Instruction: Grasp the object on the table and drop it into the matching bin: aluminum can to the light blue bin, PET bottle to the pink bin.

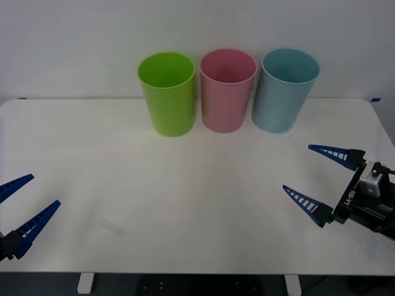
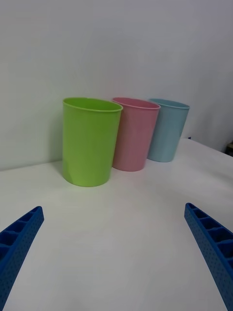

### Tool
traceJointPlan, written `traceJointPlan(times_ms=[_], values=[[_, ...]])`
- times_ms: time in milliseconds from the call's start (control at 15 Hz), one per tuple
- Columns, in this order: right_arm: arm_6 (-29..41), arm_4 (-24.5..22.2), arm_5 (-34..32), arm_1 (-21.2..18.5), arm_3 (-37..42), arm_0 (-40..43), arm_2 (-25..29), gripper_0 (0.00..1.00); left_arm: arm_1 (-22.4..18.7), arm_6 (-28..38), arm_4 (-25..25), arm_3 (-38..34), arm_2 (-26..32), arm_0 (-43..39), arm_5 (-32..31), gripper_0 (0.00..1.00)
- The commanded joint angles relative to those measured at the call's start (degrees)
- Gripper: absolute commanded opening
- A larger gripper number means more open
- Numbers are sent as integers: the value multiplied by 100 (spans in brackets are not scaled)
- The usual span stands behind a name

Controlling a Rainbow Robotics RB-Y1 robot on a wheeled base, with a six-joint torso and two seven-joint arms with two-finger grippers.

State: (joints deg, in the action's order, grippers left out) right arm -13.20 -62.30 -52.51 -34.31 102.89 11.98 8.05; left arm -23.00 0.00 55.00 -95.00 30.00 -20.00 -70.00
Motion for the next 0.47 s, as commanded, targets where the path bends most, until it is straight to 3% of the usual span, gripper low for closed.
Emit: traceJointPlan(times_ms=[67, 467], values=[[20, -142, -14, -32, 55, 155, 3, 100, 0, 0, 0, 0, 0, 0, 0, 100], [37, -257, -23, -23, 55, 199, 3, 100, 0, 0, 0, 0, 0, 0, 0, 100]])
